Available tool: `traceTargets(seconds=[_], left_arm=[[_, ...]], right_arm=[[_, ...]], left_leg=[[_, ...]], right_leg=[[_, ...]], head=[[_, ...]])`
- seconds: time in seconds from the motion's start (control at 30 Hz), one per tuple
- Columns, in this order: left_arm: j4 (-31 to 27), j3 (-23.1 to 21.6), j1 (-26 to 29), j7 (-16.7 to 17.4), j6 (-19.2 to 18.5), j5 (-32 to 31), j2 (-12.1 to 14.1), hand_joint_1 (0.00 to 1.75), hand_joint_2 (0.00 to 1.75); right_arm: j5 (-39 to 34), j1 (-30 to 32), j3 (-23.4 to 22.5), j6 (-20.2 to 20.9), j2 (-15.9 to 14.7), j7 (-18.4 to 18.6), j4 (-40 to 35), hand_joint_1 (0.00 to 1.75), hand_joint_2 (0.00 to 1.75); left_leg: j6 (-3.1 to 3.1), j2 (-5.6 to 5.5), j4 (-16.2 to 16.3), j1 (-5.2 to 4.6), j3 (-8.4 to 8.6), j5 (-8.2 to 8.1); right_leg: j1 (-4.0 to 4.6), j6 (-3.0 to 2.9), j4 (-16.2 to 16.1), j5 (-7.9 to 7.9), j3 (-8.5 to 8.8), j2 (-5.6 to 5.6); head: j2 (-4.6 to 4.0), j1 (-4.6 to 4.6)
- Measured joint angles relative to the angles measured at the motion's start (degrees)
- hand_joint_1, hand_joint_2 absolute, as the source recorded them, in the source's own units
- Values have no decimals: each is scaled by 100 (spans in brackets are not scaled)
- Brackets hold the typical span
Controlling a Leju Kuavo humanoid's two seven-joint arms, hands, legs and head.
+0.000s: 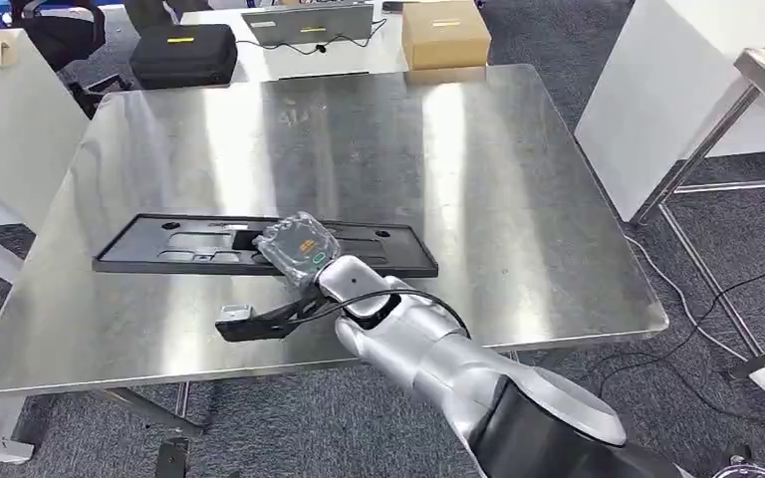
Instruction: Take the parts from the cabinet and place them on the table.
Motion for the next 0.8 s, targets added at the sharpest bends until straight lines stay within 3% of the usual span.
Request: traceTargets(seconds=[0.03,0.1,0.13,0.17,0.2,0.23,0.33,0.37,0.4,0.43,0.5,0.53,0.57,0.6,0.63,0.67,0.7,0.73,0.77,0.8], left_arm=[[2,26,22,-2,22,5,-9,0,175],[2,37,35,-7,35,4,-11,0,175],[2,39,34,-9,35,4,-11,0,175],[2,43,31,-11,39,4,-11,0,175],[4,48,31,-11,39,4,-22,0,175],[9,50,24,-11,39,4,-37,0,175],[11,55,23,-11,39,4,-44,0,175],[11,55,21,-11,44,4,-48,0,175],[11,55,19,-11,52,9,-57,0,175],[11,57,14,-13,55,15,-59,0,175],[11,61,15,-37,63,48,-59,0,175],[13,68,31,-94,30,92,-61,0,175],[13,79,48,-155,5,135,-61,0,175],[15,118,62,-233,-46,194,-61,0,175],[15,153,70,-280,-77,225,-61,0,175],[15,179,71,-313,-98,238,-61,0,175],[15,194,69,-330,-147,238,-61,0,175],[20,201,69,-350,-179,236,-68,0,175],[20,203,68,-365,-197,236,-63,0,175],[20,203,70,-376,-210,223,-61,0,175]], right_arm=[[11,-4,20,-20,0,4,130,175,175],[11,-11,28,-24,2,4,266,175,175],[11,-14,30,-29,4,4,292,175,175],[11,-29,44,-40,9,4,349,175,175],[11,-49,57,-48,18,4,401,175,175],[11,-89,57,-57,17,4,445,175,175],[15,-112,72,-57,31,26,557,175,175],[42,-121,79,-59,37,91,581,175,175],[78,-131,94,-64,33,163,618,175,175],[96,-159,107,-72,35,212,655,175,175],[96,-174,109,-74,7,256,773,175,175],[87,-163,109,-81,-20,253,819,175,175],[74,-147,109,-90,-48,236,856,175,175],[61,-142,109,-112,-81,177,893,175,175],[63,-143,109,-155,-92,131,911,175,175],[81,-150,109,-239,-92,89,924,175,175],[98,-163,107,-311,-85,54,926,0,0],[103,-177,107,-370,-72,35,928,0,0],[105,-181,107,-396,-52,20,931,0,0],[98,-179,107,-422,-42,15,935,0,0]], left_leg=[[-19,3,7,23,-45,82],[-40,11,-551,67,187,464],[-44,14,-674,75,244,533],[-56,29,-1260,101,539,819],[-79,33,-1603,113,730,841],[-37,4,-1667,39,769,791],[126,-8,-1614,-26,786,775],[205,-4,-1701,-23,831,827],[262,-2,-1746,-21,857,856],[334,-1,-1757,-39,852,862],[388,-3,-1757,-90,849,856],[403,-10,-1757,-115,848,855],[413,-25,-1757,-141,848,858],[415,-34,-1756,-170,848,858],[420,-41,-1756,-194,849,861],[420,-41,-1755,-226,851,861],[420,-40,-1754,-248,854,862],[408,-40,-1736,-299,829,853],[403,-34,-1725,-312,832,843],[441,-36,-1696,-332,823,814]], right_leg=[[-3,0,1,-4,5,12],[-25,21,5,-22,21,42],[-27,32,5,-29,26,47],[-40,65,6,-50,55,61],[-26,103,2,-70,73,67],[50,142,12,-74,50,77],[13,275,-68,-38,76,73],[53,330,-67,-63,90,69],[41,312,47,-131,-2,40],[52,239,353,-296,-158,26],[60,132,1359,-672,-651,27],[75,121,1776,-791,-870,26],[101,139,1951,-799,-981,28],[129,154,1830,-720,-948,28],[161,169,1461,-554,-769,28],[189,161,894,-347,-494,27],[227,112,296,-164,-180,26],[238,40,13,-101,-23,52],[224,29,-12,-37,8,47],[179,53,-23,-10,19,45]], head=[[0,0],[0,0],[0,0],[0,-2],[0,4],[0,-18],[2,-20],[2,-15],[0,5],[2,2],[0,11],[0,11],[0,15],[2,13],[2,24],[0,26],[2,24],[0,9],[0,6],[0,9]])
